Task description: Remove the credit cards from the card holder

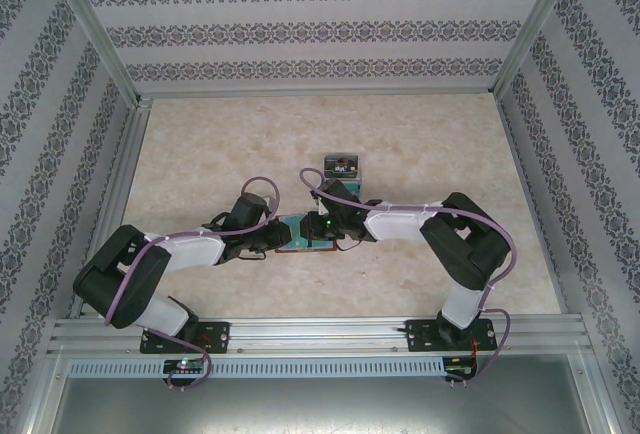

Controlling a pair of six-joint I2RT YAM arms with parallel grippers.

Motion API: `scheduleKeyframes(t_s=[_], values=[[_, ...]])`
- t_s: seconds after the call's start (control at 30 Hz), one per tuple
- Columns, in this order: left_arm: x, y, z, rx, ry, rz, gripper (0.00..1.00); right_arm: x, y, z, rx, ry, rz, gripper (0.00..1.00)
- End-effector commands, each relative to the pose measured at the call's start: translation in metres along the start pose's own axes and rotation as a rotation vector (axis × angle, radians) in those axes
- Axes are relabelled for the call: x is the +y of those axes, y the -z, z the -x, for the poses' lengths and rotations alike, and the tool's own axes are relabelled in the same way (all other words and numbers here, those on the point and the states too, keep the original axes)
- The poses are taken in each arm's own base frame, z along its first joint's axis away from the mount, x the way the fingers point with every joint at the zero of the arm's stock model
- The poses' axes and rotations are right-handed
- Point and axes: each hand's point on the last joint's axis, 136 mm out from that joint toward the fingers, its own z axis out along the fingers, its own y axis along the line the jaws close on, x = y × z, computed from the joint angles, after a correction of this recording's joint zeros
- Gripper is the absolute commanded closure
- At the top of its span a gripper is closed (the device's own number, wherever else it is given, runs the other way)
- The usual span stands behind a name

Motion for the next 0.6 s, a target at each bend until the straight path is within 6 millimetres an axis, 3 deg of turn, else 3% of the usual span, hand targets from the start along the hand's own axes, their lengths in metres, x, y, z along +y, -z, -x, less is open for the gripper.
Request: scheduleKeyframes(t_s=[0.0, 0.17, 0.57], values=[[0.013, -0.002, -0.011, 0.032, 0.029, 0.025, 0.81, 0.005, -0.006, -0.007, 0.033, -0.018, 0.033, 0.83], [0.015, -0.001, -0.011, 0.032, 0.034, 0.044, 0.81, 0.002, -0.003, -0.006, 0.024, -0.032, 0.038, 0.99], [0.029, 0.002, -0.012, 0.032, 0.039, 0.117, 0.86, -0.026, 0.023, 0.003, -0.041, -0.135, 0.093, 1.0]])
